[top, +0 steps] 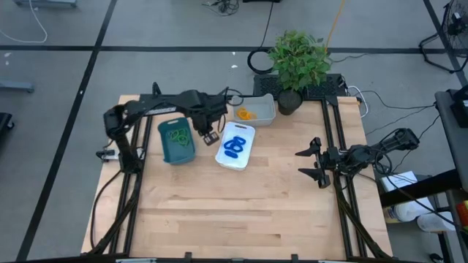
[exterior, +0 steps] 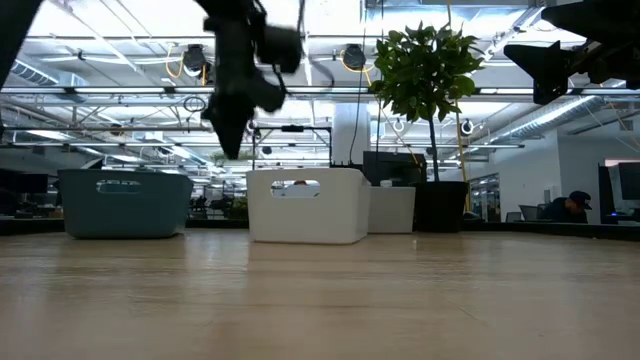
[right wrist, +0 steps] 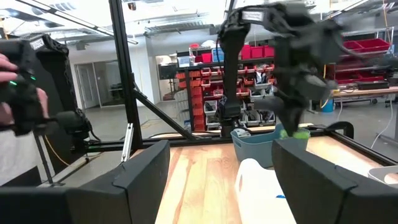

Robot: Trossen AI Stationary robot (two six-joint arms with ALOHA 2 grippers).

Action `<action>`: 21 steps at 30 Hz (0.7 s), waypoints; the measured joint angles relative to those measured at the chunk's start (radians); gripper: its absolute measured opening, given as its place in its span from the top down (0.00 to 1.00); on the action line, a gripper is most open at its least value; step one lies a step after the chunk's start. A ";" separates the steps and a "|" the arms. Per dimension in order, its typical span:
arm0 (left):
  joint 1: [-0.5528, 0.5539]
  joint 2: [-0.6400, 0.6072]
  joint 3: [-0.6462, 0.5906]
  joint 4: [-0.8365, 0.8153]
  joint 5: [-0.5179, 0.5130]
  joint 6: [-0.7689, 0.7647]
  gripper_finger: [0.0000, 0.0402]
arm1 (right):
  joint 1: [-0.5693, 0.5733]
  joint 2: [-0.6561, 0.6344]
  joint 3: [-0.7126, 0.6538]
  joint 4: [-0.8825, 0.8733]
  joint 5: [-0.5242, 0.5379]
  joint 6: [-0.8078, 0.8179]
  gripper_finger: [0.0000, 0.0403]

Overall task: Sort spring keychains
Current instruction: Put the green spring keychain into the blue bin

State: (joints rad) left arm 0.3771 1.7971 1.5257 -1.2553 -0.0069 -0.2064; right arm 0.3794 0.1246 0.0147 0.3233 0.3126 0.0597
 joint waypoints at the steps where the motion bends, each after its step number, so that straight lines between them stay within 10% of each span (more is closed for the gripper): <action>1: -0.024 -0.021 0.000 -0.012 -0.005 -0.006 0.96 | 0.000 0.000 0.000 0.000 0.000 0.000 0.34; 21: -0.498 -0.217 -0.009 -0.283 -0.019 -0.300 0.96 | 0.000 0.000 -0.001 -0.001 0.000 0.000 0.34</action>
State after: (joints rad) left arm -0.1214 1.5800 1.5166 -1.5380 -0.0257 -0.5063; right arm 0.3794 0.1248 0.0139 0.3226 0.3122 0.0598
